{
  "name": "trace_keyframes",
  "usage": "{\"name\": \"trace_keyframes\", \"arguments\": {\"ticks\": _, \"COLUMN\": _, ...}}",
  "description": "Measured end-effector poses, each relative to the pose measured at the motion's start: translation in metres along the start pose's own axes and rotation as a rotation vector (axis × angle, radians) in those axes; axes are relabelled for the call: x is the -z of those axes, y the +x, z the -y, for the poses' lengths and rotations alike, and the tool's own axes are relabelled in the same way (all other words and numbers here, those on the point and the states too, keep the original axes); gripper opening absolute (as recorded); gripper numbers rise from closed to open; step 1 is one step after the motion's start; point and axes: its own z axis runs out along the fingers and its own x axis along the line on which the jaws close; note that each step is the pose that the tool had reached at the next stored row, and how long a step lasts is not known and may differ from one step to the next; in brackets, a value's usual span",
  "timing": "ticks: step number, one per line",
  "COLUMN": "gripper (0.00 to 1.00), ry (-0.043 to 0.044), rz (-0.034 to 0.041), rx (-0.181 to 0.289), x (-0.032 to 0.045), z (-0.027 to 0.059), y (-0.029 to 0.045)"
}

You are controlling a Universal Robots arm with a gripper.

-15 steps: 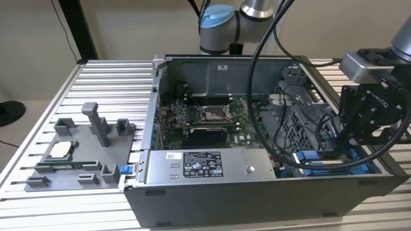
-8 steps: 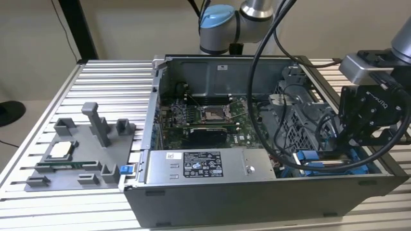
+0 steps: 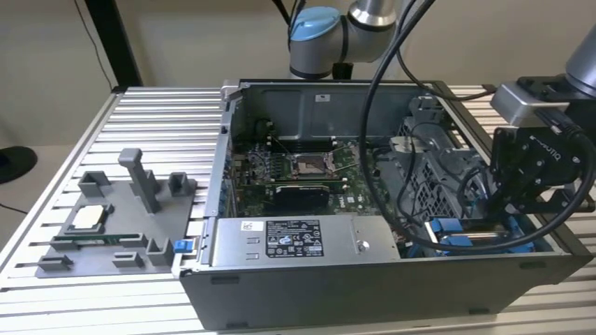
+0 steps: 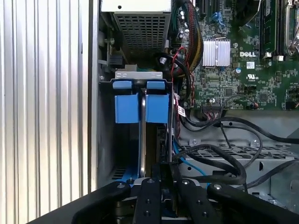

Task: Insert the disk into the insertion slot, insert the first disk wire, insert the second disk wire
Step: 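Insert the first disk wire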

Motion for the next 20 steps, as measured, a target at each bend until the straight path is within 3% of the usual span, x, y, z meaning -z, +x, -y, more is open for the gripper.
{"name": "trace_keyframes", "arguments": {"ticks": 17, "gripper": 0.0, "ry": 0.0, "rz": -0.0001, "rx": 0.0, "x": -0.0044, "z": 0.0002, "y": -0.002}}
{"name": "trace_keyframes", "arguments": {"ticks": 20, "gripper": 0.0, "ry": 0.0, "rz": -0.0012, "rx": 0.0, "x": -0.0085, "z": 0.0005, "y": -0.0021}}
